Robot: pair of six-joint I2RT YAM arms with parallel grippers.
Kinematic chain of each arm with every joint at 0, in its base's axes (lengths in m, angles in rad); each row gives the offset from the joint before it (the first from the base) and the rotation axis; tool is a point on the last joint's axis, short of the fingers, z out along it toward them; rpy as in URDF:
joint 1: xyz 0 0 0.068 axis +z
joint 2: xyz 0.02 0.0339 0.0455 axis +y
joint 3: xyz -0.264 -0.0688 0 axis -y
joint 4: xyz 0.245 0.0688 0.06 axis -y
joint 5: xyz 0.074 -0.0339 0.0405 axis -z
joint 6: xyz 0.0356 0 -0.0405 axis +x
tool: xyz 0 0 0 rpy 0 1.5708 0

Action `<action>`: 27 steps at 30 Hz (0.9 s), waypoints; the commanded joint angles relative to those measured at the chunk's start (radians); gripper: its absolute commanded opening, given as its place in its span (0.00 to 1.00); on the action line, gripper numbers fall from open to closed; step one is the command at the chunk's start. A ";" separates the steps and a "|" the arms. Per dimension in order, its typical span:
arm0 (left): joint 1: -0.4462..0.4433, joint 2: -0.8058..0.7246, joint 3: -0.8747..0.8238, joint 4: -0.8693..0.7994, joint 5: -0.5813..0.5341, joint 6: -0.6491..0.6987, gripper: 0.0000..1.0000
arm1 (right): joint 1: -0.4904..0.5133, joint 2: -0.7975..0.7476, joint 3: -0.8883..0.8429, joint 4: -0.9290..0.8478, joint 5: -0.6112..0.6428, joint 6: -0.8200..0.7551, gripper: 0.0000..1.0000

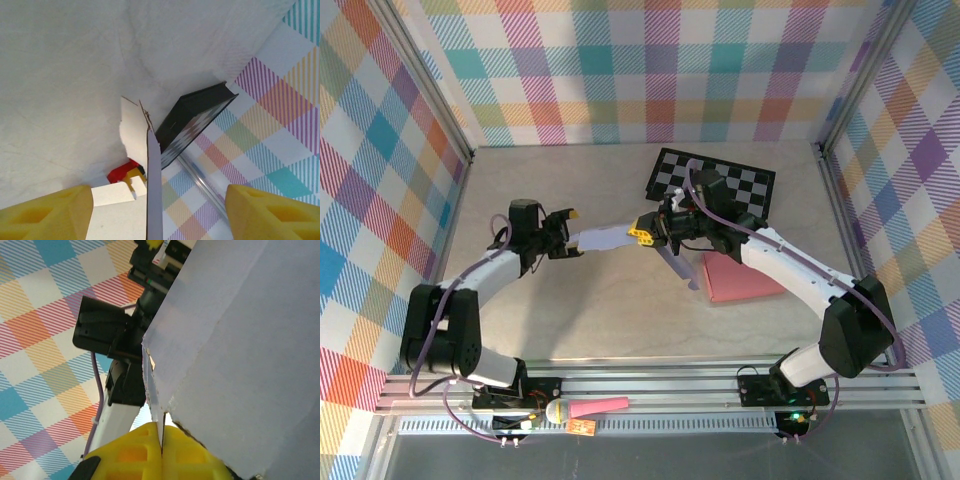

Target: Fold the paper box

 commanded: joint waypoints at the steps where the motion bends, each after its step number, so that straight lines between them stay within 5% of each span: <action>1: -0.025 0.034 0.019 0.146 -0.007 -0.105 0.64 | -0.008 -0.040 0.005 0.066 -0.039 0.030 0.00; 7: -0.054 0.069 0.011 0.305 -0.067 -0.199 0.41 | -0.014 -0.050 -0.018 0.097 -0.057 0.054 0.00; 12: -0.066 0.028 0.003 0.325 -0.153 -0.252 0.00 | -0.041 -0.070 -0.052 0.073 -0.052 0.043 0.00; 14: -0.066 -0.033 0.000 0.255 -0.210 -0.252 0.00 | -0.062 -0.084 -0.050 0.037 -0.041 0.014 0.10; 17: -0.066 -0.197 0.079 -0.099 -0.380 -0.171 0.00 | -0.088 -0.123 -0.013 -0.099 0.012 -0.085 0.40; 21: -0.094 -0.323 0.335 -0.679 -0.703 -0.052 0.00 | -0.086 -0.242 -0.031 -0.222 0.230 -0.101 0.55; 24: -0.149 -0.334 0.432 -0.820 -0.882 -0.066 0.00 | -0.026 -0.369 -0.100 -0.229 0.485 0.021 0.60; 27: -0.215 -0.311 0.470 -0.850 -0.988 -0.099 0.00 | 0.134 -0.451 -0.152 -0.199 0.804 0.180 0.67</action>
